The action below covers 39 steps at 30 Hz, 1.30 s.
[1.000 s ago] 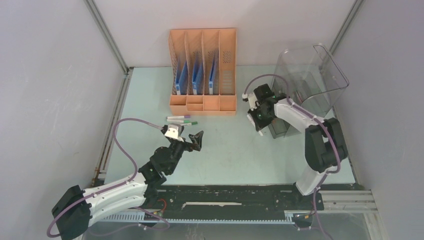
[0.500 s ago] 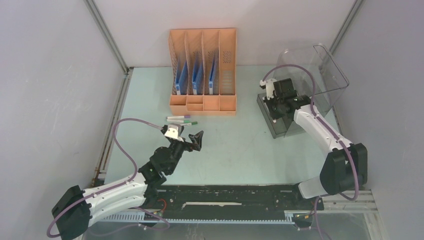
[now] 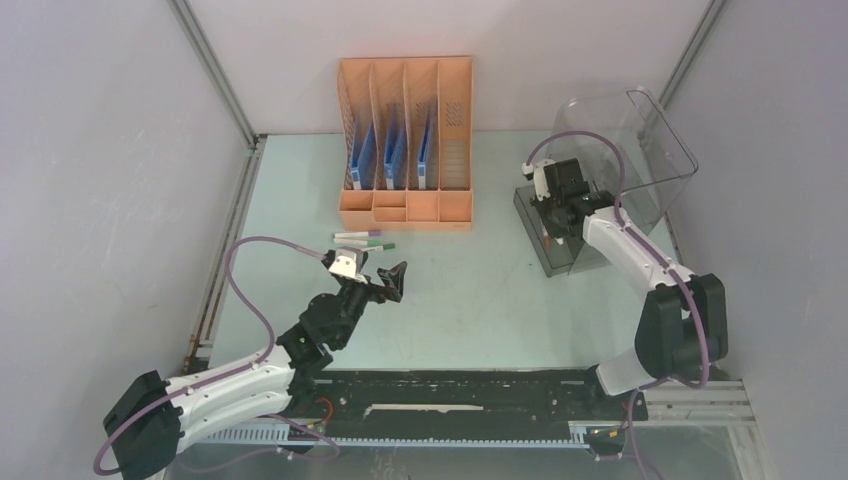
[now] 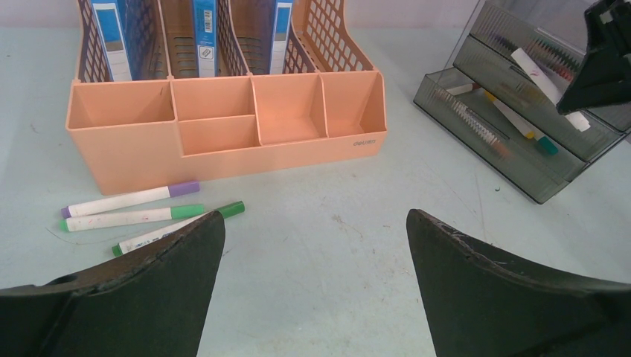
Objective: Organize the desk
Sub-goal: Place the stationery in the drawer.
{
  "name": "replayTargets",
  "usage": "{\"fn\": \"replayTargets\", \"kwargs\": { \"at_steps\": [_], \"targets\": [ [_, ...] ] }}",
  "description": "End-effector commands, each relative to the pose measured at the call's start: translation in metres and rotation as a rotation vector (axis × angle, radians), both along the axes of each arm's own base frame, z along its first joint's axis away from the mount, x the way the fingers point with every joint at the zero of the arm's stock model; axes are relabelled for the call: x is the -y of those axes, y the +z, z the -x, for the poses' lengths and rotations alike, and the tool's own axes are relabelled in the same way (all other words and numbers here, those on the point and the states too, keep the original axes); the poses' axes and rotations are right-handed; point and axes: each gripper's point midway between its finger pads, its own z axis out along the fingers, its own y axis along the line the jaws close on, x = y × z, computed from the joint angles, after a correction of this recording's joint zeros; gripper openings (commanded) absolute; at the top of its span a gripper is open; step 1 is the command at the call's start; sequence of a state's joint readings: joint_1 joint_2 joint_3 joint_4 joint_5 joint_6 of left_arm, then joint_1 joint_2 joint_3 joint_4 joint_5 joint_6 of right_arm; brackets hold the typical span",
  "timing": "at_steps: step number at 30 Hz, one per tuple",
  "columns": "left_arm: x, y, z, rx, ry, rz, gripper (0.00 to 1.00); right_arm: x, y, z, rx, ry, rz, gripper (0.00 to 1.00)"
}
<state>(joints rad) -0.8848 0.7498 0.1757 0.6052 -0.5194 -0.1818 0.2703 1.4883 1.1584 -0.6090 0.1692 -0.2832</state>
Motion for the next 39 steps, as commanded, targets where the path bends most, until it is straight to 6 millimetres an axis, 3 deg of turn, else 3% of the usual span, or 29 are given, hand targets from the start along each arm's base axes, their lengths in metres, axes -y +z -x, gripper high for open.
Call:
{"fn": "replayTargets", "kwargs": {
  "at_steps": [1,12,19,24,29,39],
  "targets": [
    [-0.004,0.005,-0.001,0.029,0.015,0.008,1.0,0.007,-0.007,-0.006,-0.003,-0.018,0.041,0.14],
    [-0.005,0.005,-0.001,0.03,0.016,0.012,1.0,0.001,-0.012,-0.001,-0.031,0.007,0.022,0.42],
    [-0.005,0.006,-0.001,0.031,0.018,0.016,1.0,-0.018,0.008,0.008,-0.003,0.1,-0.047,0.43],
    [-0.007,0.005,-0.002,0.025,0.035,0.02,1.0,-0.041,0.032,0.028,0.014,0.254,-0.153,0.44],
    [-0.011,0.004,-0.004,0.013,0.062,0.03,1.0,-0.051,0.052,0.039,0.057,0.32,-0.207,0.45],
    [-0.028,-0.003,-0.023,-0.08,0.154,0.078,1.0,-0.059,0.062,0.049,0.07,0.375,-0.238,0.45]
  ]
}}
